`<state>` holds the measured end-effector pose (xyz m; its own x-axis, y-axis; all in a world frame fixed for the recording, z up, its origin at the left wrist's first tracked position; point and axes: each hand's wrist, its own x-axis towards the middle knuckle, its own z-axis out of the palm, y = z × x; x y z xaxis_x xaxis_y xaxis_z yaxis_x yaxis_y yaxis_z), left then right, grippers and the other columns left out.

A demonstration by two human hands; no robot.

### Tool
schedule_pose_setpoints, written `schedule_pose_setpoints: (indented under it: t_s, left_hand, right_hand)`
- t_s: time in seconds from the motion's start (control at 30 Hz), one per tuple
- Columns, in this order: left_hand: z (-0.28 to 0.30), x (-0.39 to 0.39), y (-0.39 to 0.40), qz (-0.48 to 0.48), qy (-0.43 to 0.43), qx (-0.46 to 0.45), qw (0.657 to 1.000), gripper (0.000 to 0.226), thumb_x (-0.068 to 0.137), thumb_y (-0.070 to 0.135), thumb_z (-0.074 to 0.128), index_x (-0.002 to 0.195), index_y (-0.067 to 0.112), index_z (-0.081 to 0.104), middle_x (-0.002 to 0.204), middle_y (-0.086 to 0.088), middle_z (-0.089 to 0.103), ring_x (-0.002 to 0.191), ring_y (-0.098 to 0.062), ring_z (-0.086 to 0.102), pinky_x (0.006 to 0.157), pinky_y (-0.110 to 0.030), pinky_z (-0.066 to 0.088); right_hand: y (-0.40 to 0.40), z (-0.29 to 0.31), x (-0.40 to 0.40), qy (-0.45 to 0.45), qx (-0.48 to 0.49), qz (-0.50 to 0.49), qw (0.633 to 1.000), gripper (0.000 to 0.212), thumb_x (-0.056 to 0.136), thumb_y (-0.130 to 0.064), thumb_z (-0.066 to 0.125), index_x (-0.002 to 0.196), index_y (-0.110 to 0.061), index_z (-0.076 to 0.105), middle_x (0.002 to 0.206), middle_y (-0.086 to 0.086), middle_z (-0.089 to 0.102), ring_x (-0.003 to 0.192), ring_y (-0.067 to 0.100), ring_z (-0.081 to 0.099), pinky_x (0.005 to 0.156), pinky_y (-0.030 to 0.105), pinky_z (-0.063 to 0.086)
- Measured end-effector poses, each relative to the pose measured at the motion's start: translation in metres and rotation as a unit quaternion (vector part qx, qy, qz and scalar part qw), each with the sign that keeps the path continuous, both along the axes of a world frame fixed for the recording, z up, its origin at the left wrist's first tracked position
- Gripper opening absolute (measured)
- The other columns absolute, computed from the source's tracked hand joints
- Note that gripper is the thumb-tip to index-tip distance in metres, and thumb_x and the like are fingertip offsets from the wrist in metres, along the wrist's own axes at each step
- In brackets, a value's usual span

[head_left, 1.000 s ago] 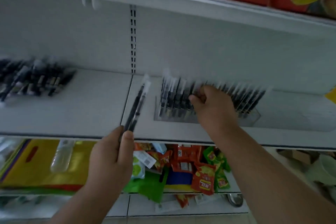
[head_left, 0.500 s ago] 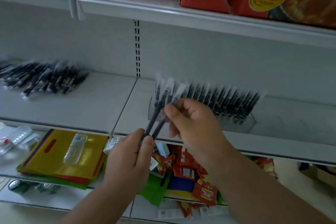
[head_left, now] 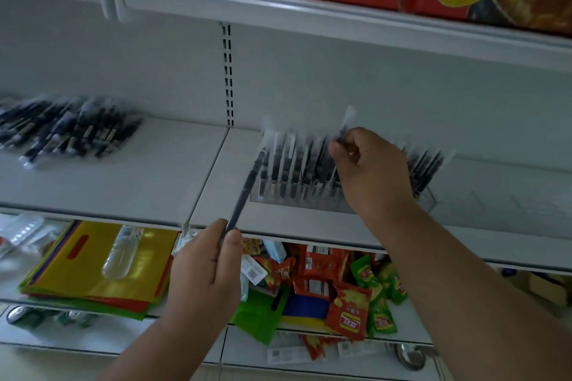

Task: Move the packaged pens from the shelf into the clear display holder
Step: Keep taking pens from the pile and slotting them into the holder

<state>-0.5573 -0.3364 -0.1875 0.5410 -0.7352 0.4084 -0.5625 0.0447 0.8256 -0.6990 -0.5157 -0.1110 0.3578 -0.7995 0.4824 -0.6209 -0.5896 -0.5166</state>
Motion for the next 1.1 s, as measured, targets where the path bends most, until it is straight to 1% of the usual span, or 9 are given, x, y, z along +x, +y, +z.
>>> schedule_pose_setpoints:
  t_s: [0.2, 0.37, 0.57, 0.7, 0.77, 0.9, 0.97, 1.03, 1.1]
  left_hand:
    - [-0.002, -0.003, -0.002, -0.005, 0.004, -0.009, 1.0, 0.035, 0.09, 0.041, 0.035, 0.066, 0.019, 0.047, 0.064, 0.0, 0.052, 0.05, -0.014, 0.046, 0.042, -0.016, 0.029]
    - [-0.002, -0.003, -0.004, 0.001, 0.003, -0.011, 1.0, 0.035, 0.09, 0.043, 0.034, 0.067, 0.02, 0.047, 0.064, 0.004, 0.053, 0.051, -0.013, 0.047, 0.043, -0.014, 0.03]
    - [-0.001, -0.006, -0.008, -0.002, 0.011, -0.025, 1.0, 0.036, 0.09, 0.043, 0.034, 0.066, 0.019, 0.048, 0.058, 0.006, 0.05, 0.05, -0.009, 0.046, 0.044, -0.011, 0.031]
    - [0.002, -0.01, -0.014, -0.007, 0.017, -0.028, 0.999, 0.036, 0.089, 0.043, 0.033, 0.066, 0.02, 0.047, 0.054, 0.006, 0.048, 0.05, -0.01, 0.047, 0.044, -0.012, 0.033]
    - [0.004, -0.014, -0.02, -0.023, 0.014, -0.026, 0.999, 0.034, 0.089, 0.044, 0.033, 0.066, 0.022, 0.047, 0.058, 0.008, 0.051, 0.05, -0.008, 0.047, 0.044, -0.012, 0.034]
    - [0.002, -0.026, -0.033, -0.084, -0.003, -0.016, 0.996, 0.031, 0.09, 0.043, 0.035, 0.067, 0.025, 0.046, 0.051, 0.009, 0.045, 0.046, -0.009, 0.045, 0.042, -0.014, 0.031]
    - [0.002, -0.03, -0.041, -0.126, -0.015, 0.012, 0.992, 0.031, 0.091, 0.048, 0.034, 0.069, 0.029, 0.044, 0.056, 0.01, 0.049, 0.047, -0.01, 0.044, 0.044, -0.016, 0.03]
    - [0.003, -0.028, -0.05, -0.142, -0.055, 0.048, 0.987, 0.032, 0.092, 0.052, 0.031, 0.071, 0.031, 0.043, 0.058, 0.009, 0.047, 0.053, -0.01, 0.046, 0.049, -0.016, 0.03]
    - [0.005, -0.02, -0.06, -0.126, -0.125, 0.061, 0.982, 0.032, 0.094, 0.051, 0.028, 0.08, 0.03, 0.048, 0.07, 0.014, 0.049, 0.066, -0.006, 0.049, 0.059, -0.016, 0.032]
  right_hand:
    - [-0.005, -0.022, 0.007, 0.081, 0.037, 0.002, 0.996, 0.03, 0.098, -0.036, 0.055, 0.074, -0.019, 0.051, 0.061, -0.007, 0.049, 0.056, 0.008, 0.047, 0.054, 0.027, 0.04]
    - [-0.006, -0.023, 0.012, 0.074, 0.06, -0.02, 0.995, 0.028, 0.096, -0.04, 0.057, 0.076, -0.02, 0.055, 0.065, -0.007, 0.056, 0.063, 0.012, 0.056, 0.059, 0.027, 0.046]
    - [0.001, -0.033, 0.009, 0.059, 0.09, -0.039, 0.993, 0.03, 0.093, -0.045, 0.061, 0.075, -0.022, 0.053, 0.067, -0.008, 0.055, 0.062, 0.007, 0.053, 0.058, 0.026, 0.041]
    - [0.019, -0.019, 0.002, -0.046, 0.064, -0.003, 0.997, 0.036, 0.085, -0.054, 0.064, 0.076, -0.019, 0.06, 0.068, -0.007, 0.06, 0.062, 0.008, 0.057, 0.058, 0.026, 0.049]
    - [0.028, -0.008, 0.002, -0.094, 0.128, 0.051, 0.986, 0.038, 0.085, -0.057, 0.06, 0.077, -0.02, 0.062, 0.07, -0.004, 0.064, 0.061, 0.008, 0.059, 0.059, 0.026, 0.052]
    - [0.036, 0.015, 0.003, -0.205, 0.382, 0.15, 0.889, 0.021, 0.093, -0.033, 0.063, 0.085, -0.014, 0.067, 0.081, 0.0, 0.072, 0.052, 0.008, 0.054, 0.056, 0.025, 0.052]
    - [0.035, 0.017, -0.003, -0.267, 0.418, 0.161, 0.853, 0.016, 0.095, -0.02, 0.061, 0.084, -0.009, 0.066, 0.077, 0.004, 0.071, 0.051, 0.011, 0.053, 0.05, 0.022, 0.047]
    - [0.029, 0.015, -0.011, -0.298, 0.383, 0.148, 0.862, 0.018, 0.096, -0.018, 0.06, 0.083, -0.007, 0.065, 0.07, 0.004, 0.069, 0.053, 0.014, 0.056, 0.047, 0.022, 0.041]
    - [0.02, 0.016, -0.02, -0.295, 0.305, 0.101, 0.9, 0.018, 0.097, -0.02, 0.059, 0.085, -0.008, 0.065, 0.069, 0.004, 0.07, 0.058, 0.025, 0.061, 0.049, 0.028, 0.045]
